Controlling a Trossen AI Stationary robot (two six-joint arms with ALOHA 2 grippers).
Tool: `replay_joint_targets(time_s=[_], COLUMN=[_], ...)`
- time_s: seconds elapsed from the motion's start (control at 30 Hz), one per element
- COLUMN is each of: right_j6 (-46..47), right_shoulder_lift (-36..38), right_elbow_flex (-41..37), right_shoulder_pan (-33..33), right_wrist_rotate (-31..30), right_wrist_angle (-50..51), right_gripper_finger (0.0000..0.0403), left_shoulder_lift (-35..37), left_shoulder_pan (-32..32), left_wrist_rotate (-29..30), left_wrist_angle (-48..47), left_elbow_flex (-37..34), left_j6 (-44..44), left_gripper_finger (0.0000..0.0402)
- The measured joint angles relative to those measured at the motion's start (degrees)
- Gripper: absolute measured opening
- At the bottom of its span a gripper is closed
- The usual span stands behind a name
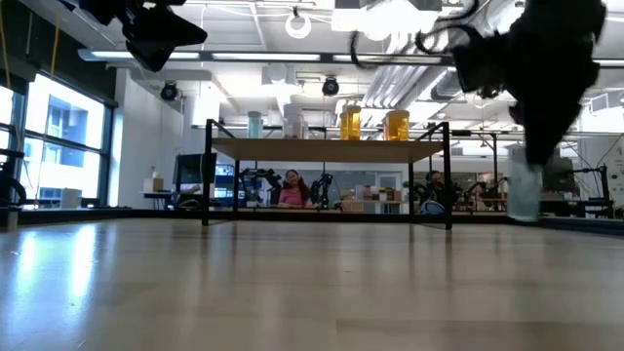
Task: Pick and place medicine bottles onto shelf by color
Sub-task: Put the blue pill bottle on the shelf aligned with the other blue pill bottles
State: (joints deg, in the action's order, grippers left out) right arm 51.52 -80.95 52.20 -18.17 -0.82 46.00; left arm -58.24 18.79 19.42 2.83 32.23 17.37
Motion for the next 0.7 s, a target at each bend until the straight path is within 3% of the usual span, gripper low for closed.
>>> replay_joint_targets(time_s=[0.4,0.7], right_j6=[-9.24,-21.18], right_shoulder_lift=[-0.92,-8.58], right_elbow_flex=[7.84,19.35], right_shoulder_pan=[0.56,3.67], right_wrist_rotate=[-2.31,-1.77], right_wrist_angle=[-4.02,-2.19], right_gripper_finger=[0.0103,0.0103], left_shoulder_lift=[-3.81,-8.97], left_shoulder_pan=[-0.02,-0.3], left_wrist_rotate=[8.57,8.46], left_wrist_angle=[-0.01,0.39], left_elbow_flex=[0.02,0.02], left_j6=[1.94,1.65], left_gripper_finger=[0.0243,0.0242])
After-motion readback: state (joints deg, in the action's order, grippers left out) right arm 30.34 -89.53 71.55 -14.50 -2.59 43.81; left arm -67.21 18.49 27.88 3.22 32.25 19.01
